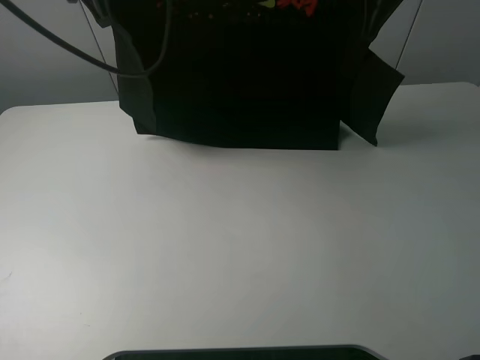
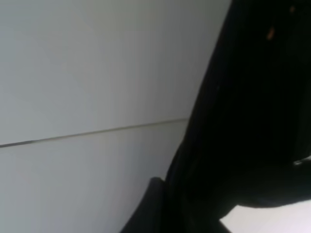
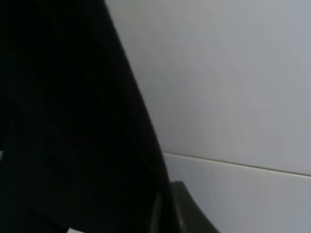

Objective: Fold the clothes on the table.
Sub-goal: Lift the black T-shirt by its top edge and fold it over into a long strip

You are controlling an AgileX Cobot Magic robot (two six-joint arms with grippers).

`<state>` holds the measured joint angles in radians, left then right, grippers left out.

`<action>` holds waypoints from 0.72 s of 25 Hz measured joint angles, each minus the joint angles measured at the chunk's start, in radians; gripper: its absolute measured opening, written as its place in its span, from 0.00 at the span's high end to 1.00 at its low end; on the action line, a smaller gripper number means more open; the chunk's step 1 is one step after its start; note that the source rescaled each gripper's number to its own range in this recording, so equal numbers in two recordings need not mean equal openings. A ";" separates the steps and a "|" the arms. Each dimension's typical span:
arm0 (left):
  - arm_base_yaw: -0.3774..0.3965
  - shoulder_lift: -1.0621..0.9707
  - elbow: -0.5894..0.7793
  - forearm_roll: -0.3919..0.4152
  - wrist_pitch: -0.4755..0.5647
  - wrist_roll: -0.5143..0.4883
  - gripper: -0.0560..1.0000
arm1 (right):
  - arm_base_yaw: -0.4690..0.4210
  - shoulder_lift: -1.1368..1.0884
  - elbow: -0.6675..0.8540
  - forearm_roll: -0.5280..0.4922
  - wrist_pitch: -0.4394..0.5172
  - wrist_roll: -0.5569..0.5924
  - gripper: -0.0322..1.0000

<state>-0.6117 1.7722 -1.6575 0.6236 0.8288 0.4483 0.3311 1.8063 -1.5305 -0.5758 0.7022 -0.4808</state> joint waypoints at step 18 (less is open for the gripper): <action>-0.012 -0.073 0.300 -0.663 0.379 0.277 0.95 | 0.000 -0.010 0.100 0.633 0.510 -0.187 0.96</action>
<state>-0.6242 1.6995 -1.3579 -0.0391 1.2083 0.7252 0.3315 1.7962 -1.4301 0.0576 1.2126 -0.6676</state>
